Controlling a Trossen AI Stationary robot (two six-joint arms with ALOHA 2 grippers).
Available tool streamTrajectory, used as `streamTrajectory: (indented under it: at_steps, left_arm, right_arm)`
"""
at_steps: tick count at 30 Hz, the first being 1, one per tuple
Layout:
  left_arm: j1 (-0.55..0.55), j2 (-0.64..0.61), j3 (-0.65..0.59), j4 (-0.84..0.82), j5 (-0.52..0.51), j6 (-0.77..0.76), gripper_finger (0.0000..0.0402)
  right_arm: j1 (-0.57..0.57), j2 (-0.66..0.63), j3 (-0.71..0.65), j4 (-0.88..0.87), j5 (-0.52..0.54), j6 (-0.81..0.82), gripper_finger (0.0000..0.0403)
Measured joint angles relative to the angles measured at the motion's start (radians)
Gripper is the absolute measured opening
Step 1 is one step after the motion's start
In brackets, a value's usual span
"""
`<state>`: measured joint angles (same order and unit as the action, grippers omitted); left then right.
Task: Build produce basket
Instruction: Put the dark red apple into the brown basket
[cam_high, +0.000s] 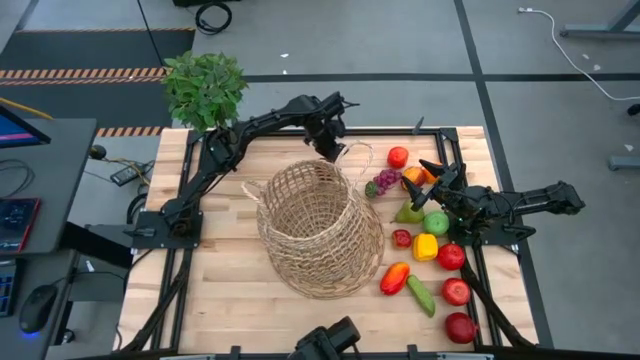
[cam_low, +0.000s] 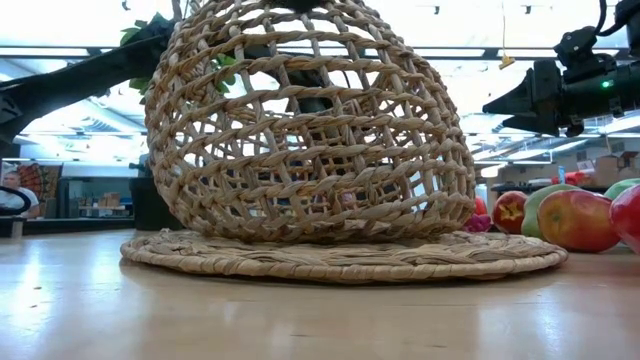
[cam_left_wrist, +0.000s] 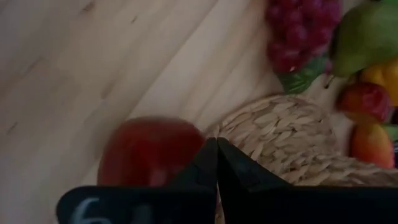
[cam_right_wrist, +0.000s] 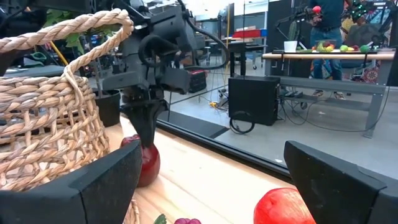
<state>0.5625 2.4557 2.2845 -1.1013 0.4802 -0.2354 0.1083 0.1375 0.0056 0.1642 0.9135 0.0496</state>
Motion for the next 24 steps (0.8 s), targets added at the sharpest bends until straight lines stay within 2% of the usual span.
streamTrajectory:
  at_steps: [7,11,15,18,24]
  left_arm:
    - [0.002,0.000,-0.001,-0.169,-0.191,0.048,0.0006]
    - [0.002,0.000,-0.001,-0.244,-0.232,0.049,0.0006]
    - [0.002,-0.001,0.007,-0.218,-0.233,0.049,0.0006]
    - [0.000,-0.008,0.029,-0.136,-0.218,0.058,0.0006]
    - [0.010,-0.008,0.032,-0.075,-0.071,0.069,0.0007]
  right_arm:
    - [0.000,0.000,0.000,0.000,0.000,0.000,0.0396]
    - [0.000,0.000,0.000,0.000,0.000,0.000,0.0396]
    - [0.000,0.000,0.000,0.000,0.000,0.000,0.0396]
    - [0.000,0.000,0.000,0.000,0.000,0.000,0.0396]
    - [0.000,0.000,0.000,0.000,0.000,0.000,0.0396]
